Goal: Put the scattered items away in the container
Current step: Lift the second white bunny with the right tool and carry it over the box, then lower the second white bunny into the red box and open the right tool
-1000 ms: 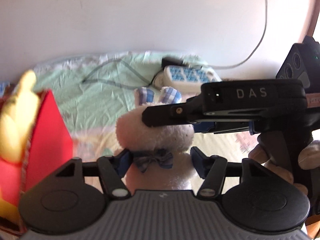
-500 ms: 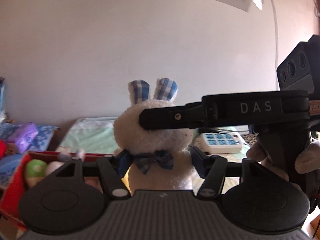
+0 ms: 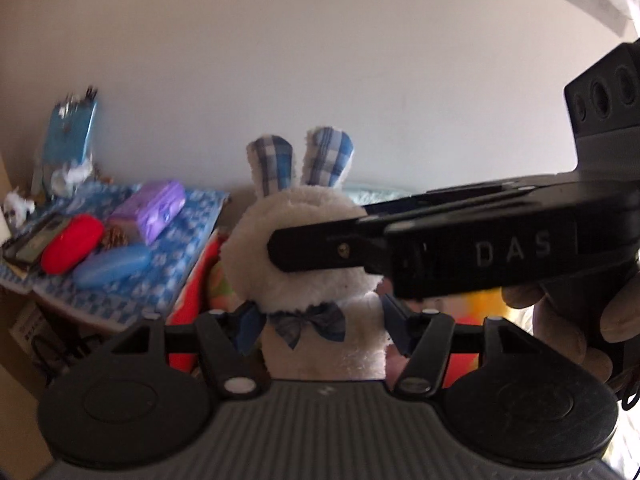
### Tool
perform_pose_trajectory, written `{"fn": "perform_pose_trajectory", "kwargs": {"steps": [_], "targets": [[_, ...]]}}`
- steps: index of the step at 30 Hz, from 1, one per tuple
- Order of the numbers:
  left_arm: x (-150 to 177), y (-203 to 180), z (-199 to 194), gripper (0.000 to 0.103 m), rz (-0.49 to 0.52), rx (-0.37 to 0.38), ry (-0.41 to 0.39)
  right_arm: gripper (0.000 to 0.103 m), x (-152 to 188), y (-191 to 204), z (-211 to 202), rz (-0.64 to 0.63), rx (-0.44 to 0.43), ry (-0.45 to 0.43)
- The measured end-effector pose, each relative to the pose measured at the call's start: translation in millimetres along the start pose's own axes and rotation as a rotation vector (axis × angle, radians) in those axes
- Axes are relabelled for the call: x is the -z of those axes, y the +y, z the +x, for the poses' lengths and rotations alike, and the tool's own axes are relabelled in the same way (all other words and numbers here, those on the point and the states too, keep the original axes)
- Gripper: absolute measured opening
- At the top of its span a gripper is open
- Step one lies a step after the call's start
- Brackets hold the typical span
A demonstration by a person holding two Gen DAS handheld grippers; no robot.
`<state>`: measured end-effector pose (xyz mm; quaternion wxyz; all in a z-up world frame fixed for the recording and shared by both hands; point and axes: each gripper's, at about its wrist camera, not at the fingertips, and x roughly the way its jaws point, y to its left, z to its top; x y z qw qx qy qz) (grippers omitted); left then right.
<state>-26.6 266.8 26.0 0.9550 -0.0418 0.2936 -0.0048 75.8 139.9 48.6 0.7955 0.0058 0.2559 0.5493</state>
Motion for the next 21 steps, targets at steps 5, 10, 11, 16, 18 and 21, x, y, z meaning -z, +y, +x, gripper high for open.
{"fn": "perform_pose_trajectory", "kwargs": {"steps": [5,10,11,16,18,21], "targets": [[12,28,17,0.063,0.005,0.005,0.061,0.06,10,12,29,-0.045,0.029,0.069],[21,44,22,0.063,-0.015,0.036,0.133,0.06,19,7,53,-0.004,0.019,0.153],[22,46,23,0.063,-0.017,0.044,0.139,0.06,20,5,56,0.008,0.011,0.172],[21,47,24,0.065,-0.007,0.064,0.139,0.06,14,-6,64,0.056,-0.036,0.232],[22,47,26,0.065,0.002,0.068,0.145,0.061,9,-10,69,0.063,-0.052,0.274],[22,48,25,0.065,0.016,0.088,0.152,0.062,2,-19,79,0.088,-0.085,0.327]]}}
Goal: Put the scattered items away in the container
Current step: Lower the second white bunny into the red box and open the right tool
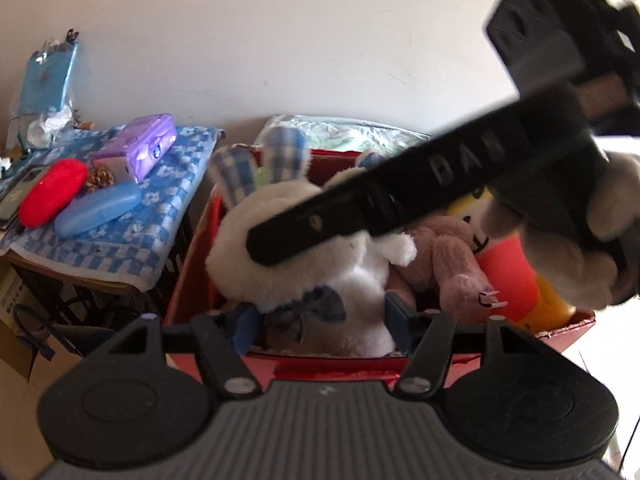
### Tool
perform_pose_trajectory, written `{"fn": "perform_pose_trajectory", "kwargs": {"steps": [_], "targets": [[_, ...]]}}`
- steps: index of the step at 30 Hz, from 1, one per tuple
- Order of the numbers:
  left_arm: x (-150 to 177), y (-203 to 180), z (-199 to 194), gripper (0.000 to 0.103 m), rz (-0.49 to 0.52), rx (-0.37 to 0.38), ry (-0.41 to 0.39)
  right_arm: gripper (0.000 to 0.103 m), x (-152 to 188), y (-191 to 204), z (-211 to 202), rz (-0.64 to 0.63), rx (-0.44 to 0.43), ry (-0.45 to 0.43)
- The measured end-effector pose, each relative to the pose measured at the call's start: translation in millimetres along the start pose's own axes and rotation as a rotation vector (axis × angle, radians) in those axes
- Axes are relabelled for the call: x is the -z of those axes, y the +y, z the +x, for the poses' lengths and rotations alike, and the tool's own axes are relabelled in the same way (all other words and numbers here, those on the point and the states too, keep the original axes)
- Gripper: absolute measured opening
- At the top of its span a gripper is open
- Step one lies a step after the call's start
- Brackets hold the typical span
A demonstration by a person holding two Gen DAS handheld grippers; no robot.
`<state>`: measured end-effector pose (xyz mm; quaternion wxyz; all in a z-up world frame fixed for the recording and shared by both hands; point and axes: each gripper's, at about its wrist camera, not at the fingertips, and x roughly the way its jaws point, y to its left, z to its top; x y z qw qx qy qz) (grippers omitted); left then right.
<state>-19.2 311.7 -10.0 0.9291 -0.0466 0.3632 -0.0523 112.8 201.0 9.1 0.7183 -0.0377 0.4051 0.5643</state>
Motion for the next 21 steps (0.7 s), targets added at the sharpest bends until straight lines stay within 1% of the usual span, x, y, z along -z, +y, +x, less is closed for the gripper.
{"fn": "perform_pose_trajectory", "kwargs": {"steps": [4,6,8,10,14,16,19,21], "targets": [[1,4,-6,0.065,0.016,0.02,0.005,0.064,-8,-7,7,0.022,-0.047,0.045],[2,5,-9,0.065,0.038,0.032,0.002,0.067,-10,-10,13,0.028,-0.068,0.072],[2,4,-8,0.066,0.066,0.033,0.001,0.071,-12,-15,21,0.042,-0.07,0.106],[2,5,-7,0.067,0.075,0.039,0.001,0.072,-12,-19,26,0.071,-0.059,0.119],[2,10,-9,0.066,0.068,0.066,0.003,0.075,-9,-12,23,0.044,-0.043,0.105],[2,12,-10,0.068,0.069,0.067,0.0,0.076,-9,-9,21,0.035,-0.019,0.098],[1,13,-9,0.072,0.077,0.037,-0.014,0.076,-11,-6,10,0.045,0.034,0.044],[-2,15,-6,0.076,0.07,0.041,-0.024,0.076,-12,-7,3,0.074,0.038,-0.004]]}}
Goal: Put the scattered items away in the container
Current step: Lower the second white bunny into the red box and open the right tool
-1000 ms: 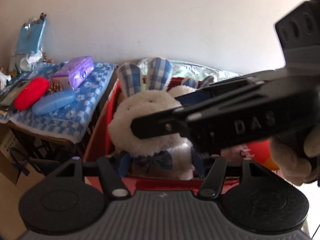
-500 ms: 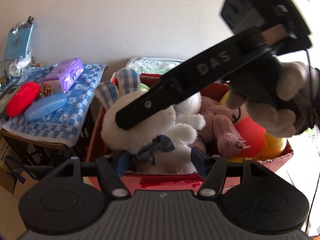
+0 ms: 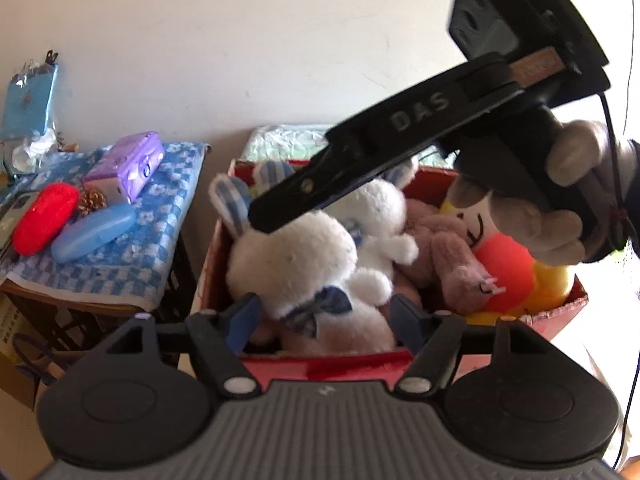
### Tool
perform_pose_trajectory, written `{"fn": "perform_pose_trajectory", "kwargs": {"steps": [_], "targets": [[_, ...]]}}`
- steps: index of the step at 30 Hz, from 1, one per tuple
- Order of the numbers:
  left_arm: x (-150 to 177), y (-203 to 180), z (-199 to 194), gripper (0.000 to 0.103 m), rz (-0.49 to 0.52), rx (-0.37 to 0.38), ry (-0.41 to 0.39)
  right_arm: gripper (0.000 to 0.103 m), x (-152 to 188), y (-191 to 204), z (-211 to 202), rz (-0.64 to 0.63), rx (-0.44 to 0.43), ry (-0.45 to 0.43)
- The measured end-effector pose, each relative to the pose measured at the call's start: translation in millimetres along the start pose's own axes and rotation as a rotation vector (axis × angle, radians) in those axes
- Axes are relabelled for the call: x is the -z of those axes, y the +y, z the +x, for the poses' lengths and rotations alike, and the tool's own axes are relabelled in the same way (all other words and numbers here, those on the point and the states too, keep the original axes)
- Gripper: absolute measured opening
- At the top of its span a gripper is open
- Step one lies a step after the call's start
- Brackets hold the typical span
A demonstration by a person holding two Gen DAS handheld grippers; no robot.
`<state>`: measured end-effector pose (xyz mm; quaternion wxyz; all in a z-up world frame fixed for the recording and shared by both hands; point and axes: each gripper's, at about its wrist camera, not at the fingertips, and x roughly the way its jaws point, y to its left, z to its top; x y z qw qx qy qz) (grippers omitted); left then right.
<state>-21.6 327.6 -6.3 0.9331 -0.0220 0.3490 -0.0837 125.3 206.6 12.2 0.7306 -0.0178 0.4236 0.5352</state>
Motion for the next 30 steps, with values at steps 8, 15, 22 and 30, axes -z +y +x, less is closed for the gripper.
{"fn": "perform_pose_trajectory", "kwargs": {"steps": [8,15,22,30], "targets": [[-9,8,13,0.089,-0.001,-0.002,0.006,0.075,-3,2,21,0.041,0.041,0.022],[-4,9,3,0.089,-0.038,0.02,-0.003,0.062,4,6,23,-0.084,0.0,0.044],[1,-9,-7,0.089,-0.018,0.049,0.0,0.062,-3,4,34,-0.142,-0.05,0.093],[-1,-12,-7,0.087,-0.009,0.049,-0.007,0.065,-2,6,36,-0.164,-0.051,0.108]]}}
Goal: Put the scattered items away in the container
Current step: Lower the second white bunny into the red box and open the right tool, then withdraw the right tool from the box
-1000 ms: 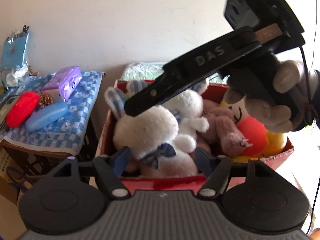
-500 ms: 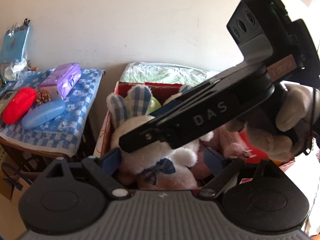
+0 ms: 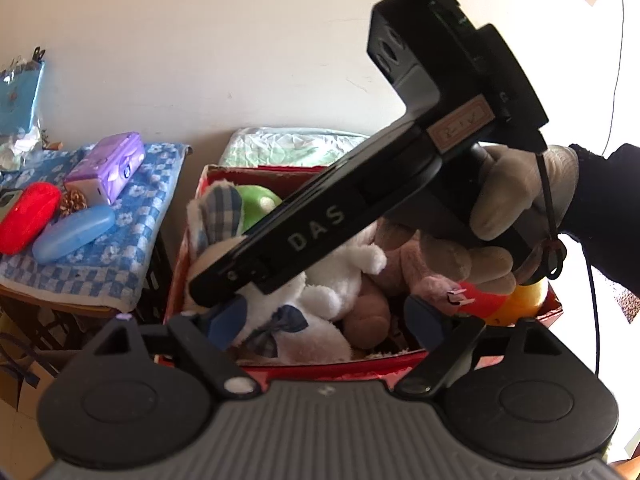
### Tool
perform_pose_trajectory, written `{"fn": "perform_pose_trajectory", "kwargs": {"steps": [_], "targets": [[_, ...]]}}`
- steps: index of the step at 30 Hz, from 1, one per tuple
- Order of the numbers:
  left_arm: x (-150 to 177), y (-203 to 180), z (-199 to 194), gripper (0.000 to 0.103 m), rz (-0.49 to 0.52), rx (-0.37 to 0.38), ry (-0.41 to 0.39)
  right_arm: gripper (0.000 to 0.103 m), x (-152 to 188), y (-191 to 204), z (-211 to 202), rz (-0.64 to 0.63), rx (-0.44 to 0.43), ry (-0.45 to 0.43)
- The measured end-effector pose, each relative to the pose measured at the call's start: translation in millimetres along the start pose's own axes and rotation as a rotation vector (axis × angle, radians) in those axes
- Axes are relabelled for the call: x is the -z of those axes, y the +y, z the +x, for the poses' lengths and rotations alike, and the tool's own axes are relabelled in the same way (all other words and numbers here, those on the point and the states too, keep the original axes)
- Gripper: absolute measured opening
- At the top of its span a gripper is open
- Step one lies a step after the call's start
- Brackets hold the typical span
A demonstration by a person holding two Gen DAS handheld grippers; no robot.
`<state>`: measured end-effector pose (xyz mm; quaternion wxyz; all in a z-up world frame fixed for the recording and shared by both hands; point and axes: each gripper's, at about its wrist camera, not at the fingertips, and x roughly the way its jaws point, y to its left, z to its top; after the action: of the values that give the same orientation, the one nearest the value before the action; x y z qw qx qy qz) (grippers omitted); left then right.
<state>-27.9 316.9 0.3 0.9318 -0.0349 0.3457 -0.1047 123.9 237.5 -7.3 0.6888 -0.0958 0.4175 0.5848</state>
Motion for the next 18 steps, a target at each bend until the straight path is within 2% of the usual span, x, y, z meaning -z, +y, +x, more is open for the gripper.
{"fn": "perform_pose_trajectory", "kwargs": {"steps": [7,12,14,15,18], "targets": [[-3,5,2,0.087,-0.008,-0.014,-0.001,0.072,5,-5,-13,0.077,0.006,-0.069],[-4,9,3,0.087,-0.006,-0.012,-0.002,0.074,11,-14,-42,0.211,0.01,-0.198],[-4,11,3,0.087,-0.01,-0.009,-0.006,0.072,19,-17,-57,0.295,0.056,-0.243],[-4,12,4,0.087,-0.009,-0.01,-0.005,0.067,24,-16,-64,0.338,0.09,-0.257],[-4,15,7,0.089,-0.014,-0.007,0.003,0.059,42,-4,-77,0.42,0.096,-0.304]]}}
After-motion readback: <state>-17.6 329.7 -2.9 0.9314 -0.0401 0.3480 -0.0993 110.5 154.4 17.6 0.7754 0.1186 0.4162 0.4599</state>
